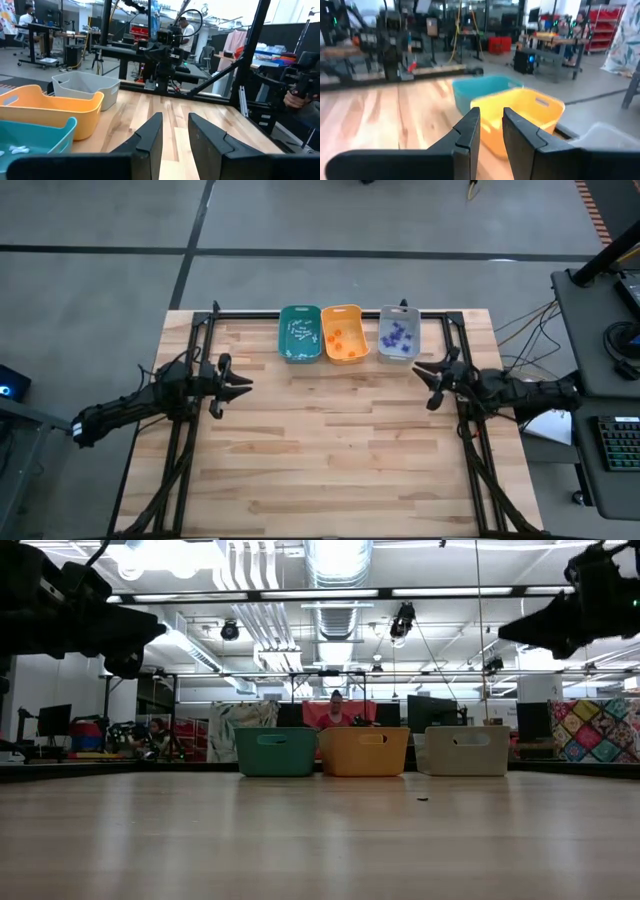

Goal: Sort Halloween decoration
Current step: Return to Home Position

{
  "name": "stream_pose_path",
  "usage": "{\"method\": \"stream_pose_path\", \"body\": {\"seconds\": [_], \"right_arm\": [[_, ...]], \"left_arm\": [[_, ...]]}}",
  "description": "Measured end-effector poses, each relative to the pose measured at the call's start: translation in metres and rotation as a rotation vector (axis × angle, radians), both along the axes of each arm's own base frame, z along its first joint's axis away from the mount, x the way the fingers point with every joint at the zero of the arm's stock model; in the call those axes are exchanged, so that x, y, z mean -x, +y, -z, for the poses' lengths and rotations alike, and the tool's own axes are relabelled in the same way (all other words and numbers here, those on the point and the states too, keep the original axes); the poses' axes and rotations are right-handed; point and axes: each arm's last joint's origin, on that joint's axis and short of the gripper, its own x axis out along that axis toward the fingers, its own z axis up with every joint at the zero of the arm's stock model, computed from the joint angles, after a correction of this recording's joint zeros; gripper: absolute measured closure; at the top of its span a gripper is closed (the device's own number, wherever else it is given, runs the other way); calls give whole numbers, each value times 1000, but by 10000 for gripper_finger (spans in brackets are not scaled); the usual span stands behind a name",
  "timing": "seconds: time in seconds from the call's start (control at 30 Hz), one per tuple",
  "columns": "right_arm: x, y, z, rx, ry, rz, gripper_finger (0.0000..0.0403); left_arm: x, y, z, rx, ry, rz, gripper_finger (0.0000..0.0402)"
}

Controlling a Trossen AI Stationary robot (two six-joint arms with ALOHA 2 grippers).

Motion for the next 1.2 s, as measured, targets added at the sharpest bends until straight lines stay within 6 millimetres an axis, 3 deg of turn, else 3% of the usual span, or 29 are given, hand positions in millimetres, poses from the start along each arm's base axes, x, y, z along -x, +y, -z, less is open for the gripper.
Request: {"method": "stream_pose_path", "body": {"seconds": [0.1,0.4,0.63,0.93,1.2], "right_arm": [[-4,0,17,-4,48,2,330],[-8,0,19,16,70,4,330],[-6,-3,19,90,109,134,330],[-6,-3,19,-51,35,138,330],[-6,-3,19,-38,42,136,330]], "left_arm": [[0,0,1,-1,7,0,326],[-1,-1,1,4,11,14,326],[-2,0,2,-7,20,8,326],[-3,0,3,11,52,8,326],[-4,1,2,12,55,8,326]]}}
